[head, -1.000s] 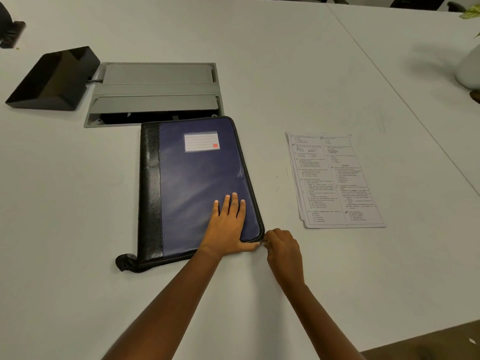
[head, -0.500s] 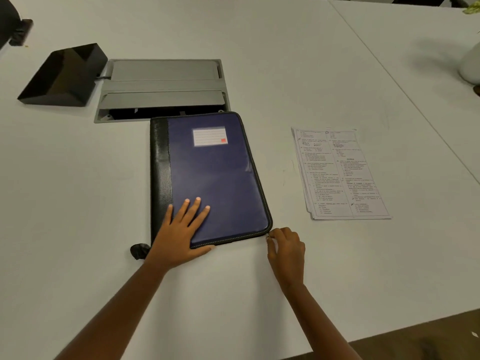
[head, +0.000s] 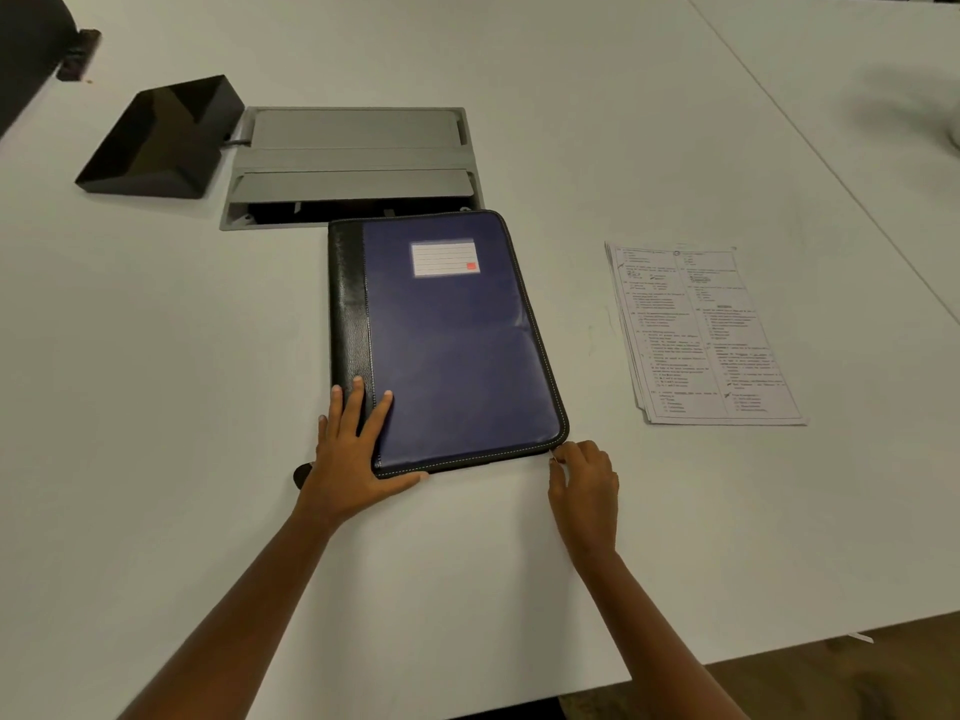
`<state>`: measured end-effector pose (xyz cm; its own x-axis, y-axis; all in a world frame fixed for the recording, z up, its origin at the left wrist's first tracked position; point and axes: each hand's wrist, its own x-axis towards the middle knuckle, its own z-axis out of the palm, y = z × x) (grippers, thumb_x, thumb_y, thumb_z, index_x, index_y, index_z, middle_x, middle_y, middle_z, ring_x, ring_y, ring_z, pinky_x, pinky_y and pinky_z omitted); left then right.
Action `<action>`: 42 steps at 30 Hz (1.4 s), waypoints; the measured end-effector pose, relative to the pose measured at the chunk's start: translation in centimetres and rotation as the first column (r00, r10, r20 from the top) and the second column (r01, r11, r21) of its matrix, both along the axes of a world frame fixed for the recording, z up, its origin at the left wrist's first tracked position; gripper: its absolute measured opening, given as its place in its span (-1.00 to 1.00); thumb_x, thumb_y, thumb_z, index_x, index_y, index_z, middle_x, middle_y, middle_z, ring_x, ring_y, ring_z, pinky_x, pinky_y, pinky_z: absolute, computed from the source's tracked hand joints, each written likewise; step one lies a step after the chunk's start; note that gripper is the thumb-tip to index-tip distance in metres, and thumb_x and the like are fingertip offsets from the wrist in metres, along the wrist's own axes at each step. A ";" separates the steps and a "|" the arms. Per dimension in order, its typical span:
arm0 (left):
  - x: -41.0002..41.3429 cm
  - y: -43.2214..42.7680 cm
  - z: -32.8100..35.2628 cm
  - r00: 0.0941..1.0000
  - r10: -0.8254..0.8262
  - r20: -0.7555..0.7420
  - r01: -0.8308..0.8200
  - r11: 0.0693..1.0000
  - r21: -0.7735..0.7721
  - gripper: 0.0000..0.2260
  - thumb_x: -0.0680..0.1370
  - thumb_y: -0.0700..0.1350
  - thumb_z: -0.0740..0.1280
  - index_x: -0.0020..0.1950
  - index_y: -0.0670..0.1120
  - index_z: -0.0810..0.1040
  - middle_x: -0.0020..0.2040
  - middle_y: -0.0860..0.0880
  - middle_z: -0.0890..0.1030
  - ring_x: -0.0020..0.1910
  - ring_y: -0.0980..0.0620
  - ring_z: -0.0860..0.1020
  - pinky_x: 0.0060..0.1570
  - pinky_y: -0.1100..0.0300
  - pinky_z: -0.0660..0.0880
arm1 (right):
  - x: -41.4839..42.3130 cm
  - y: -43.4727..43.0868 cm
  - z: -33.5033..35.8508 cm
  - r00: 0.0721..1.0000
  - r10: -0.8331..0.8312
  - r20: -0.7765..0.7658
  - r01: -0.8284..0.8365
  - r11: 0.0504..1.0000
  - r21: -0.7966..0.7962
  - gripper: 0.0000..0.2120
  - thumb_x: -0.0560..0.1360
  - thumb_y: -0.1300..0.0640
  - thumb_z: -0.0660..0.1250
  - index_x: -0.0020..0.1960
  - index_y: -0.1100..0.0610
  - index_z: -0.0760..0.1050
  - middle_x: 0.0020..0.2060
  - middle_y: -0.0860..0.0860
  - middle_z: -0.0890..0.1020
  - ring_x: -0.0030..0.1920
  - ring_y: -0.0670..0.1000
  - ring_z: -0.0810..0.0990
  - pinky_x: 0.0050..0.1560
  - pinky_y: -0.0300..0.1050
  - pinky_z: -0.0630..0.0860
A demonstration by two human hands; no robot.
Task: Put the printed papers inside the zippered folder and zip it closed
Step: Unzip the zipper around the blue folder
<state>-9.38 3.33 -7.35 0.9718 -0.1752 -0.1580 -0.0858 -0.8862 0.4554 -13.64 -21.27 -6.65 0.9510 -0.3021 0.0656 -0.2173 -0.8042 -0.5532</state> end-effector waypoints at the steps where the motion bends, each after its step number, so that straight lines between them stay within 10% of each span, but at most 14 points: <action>1: 0.0 -0.1 0.1 1.000 0.006 0.005 -0.006 1.000 -0.012 0.21 0.06 0.66 -0.17 0.51 -0.09 -0.02 0.55 -0.15 -0.10 0.52 -0.19 -0.19 0.45 -0.20 -0.08 | -0.2 0.3 0.0 1.000 0.011 0.001 -0.011 1.000 0.004 -0.92 0.45 0.36 0.30 -0.08 0.30 0.55 -0.16 0.22 0.62 -0.14 0.18 0.55 -0.12 -0.01 0.46; 31: 0.0 0.0 -0.5 0.999 0.003 0.049 0.000 0.998 -0.059 0.14 0.15 0.63 -0.11 0.48 -0.13 0.12 0.53 -0.21 0.04 0.50 -0.26 -0.08 0.42 -0.25 0.00 | -1.9 7.1 0.0 0.999 0.050 -0.022 -0.047 0.989 0.137 -0.83 0.51 0.27 0.26 0.05 0.31 0.52 -0.04 0.23 0.60 -0.04 0.13 0.56 -0.02 -0.06 0.55; 35: -0.1 -0.8 0.4 0.998 -0.062 0.023 0.059 0.991 0.119 0.07 0.23 0.59 -0.25 0.48 -0.13 0.16 0.51 -0.26 0.11 0.50 -0.28 0.03 0.42 -0.21 -0.03 | -1.5 6.0 0.1 0.992 0.121 0.018 -0.122 0.992 0.045 -0.92 0.44 0.33 0.34 -0.07 0.31 0.55 -0.17 0.23 0.63 -0.17 0.18 0.59 -0.15 0.02 0.54; 39: 0.0 -3.7 1.9 0.975 -0.220 -0.011 0.213 0.930 0.301 -0.13 0.47 0.37 -0.29 0.30 -0.22 0.47 0.29 -0.31 0.49 0.26 -0.33 0.46 0.20 -0.26 0.38 | -1.0 5.2 0.1 0.995 0.090 -0.040 -0.089 0.995 0.034 -0.88 0.48 0.20 0.31 -0.07 0.26 0.55 -0.13 0.18 0.64 -0.12 0.13 0.57 -0.07 -0.03 0.48; 42: 0.7 -5.0 2.1 0.959 -0.283 -0.028 0.279 0.916 0.290 -0.30 0.53 0.29 0.01 0.45 -0.21 0.24 0.45 -0.29 0.28 0.43 -0.29 0.26 0.40 -0.15 0.21 | -0.7 4.6 0.4 0.996 0.087 -0.026 -0.087 0.996 0.018 -0.88 0.46 0.19 0.35 -0.11 0.26 0.56 -0.16 0.18 0.65 -0.12 0.15 0.58 -0.07 0.01 0.48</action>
<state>-8.64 -1.65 -5.25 0.8916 -0.3905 -0.2292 -0.3550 -0.9171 0.1815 -14.37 -16.62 -6.25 0.9751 -0.2188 0.0350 -0.1618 -0.8112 -0.5619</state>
